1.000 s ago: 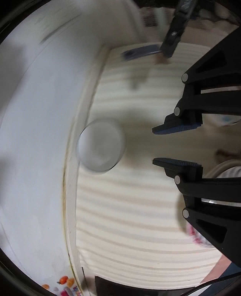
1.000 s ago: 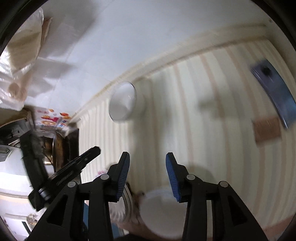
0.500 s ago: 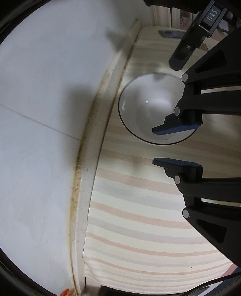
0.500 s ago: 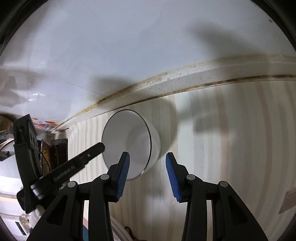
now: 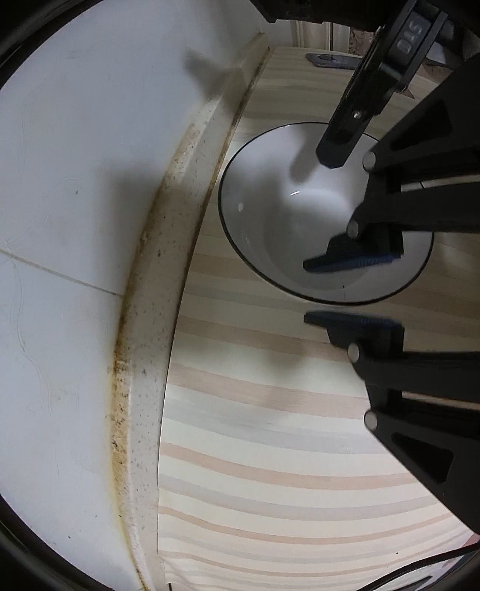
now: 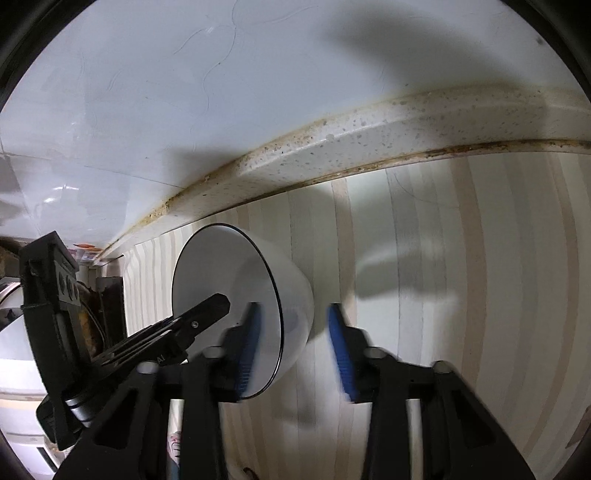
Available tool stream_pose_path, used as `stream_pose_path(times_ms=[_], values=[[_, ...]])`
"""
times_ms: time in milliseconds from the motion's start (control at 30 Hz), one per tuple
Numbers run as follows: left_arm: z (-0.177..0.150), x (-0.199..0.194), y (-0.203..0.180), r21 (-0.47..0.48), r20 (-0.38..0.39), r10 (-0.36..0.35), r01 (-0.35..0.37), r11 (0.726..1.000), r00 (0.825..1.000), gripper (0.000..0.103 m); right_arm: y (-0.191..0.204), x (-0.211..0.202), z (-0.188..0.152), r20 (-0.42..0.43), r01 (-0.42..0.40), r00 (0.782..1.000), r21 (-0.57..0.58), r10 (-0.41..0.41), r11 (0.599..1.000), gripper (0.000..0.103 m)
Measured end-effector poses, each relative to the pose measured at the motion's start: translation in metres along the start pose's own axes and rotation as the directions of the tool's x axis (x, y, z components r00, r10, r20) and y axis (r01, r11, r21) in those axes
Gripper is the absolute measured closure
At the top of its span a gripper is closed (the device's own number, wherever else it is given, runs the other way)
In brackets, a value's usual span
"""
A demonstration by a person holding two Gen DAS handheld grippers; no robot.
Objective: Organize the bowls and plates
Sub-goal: 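Reach both grippers to the black-rimmed white bowl and close on its rim, then carry the black-rimmed bowl with both grippers and lower it into the nested bowls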
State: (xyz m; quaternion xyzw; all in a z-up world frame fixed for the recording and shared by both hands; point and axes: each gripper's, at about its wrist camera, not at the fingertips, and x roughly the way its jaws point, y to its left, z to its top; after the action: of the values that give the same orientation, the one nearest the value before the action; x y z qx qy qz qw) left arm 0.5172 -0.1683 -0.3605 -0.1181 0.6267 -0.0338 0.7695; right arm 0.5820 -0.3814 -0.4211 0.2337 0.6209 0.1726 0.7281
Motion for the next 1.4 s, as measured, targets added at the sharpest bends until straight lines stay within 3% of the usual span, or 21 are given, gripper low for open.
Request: stream_pose_path(times_ms=[333, 700, 1133, 1400], values=[[-0.002, -0.005, -0.005, 0.009, 0.016, 0.022, -0.022, 1.000, 1.000, 0.088, 0.010, -0.005, -0.004, 0.020, 0.043, 0.999, -0.047, -0.042, 0.998, 0.086], [-0.027, -0.045, -0.008, 0.044, 0.064, 0.014, -0.017, 0.999, 0.998, 0.088, 0.023, -0.029, -0.024, 0.041, 0.053, 0.998, -0.074, -0.050, 0.996, 0.086], [-0.089, -0.112, -0.040, 0.142, 0.113, -0.073, 0.057, 0.988, 0.991, 0.088, 0.022, -0.119, -0.107, 0.131, 0.054, 0.990, -0.066, -0.045, 0.996, 0.086], [-0.144, -0.126, -0.069, 0.226, 0.099, -0.120, 0.095, 0.970, 0.988, 0.088, 0.004, -0.170, -0.172, 0.177, 0.067, 0.982, -0.033, -0.060, 0.997, 0.086]])
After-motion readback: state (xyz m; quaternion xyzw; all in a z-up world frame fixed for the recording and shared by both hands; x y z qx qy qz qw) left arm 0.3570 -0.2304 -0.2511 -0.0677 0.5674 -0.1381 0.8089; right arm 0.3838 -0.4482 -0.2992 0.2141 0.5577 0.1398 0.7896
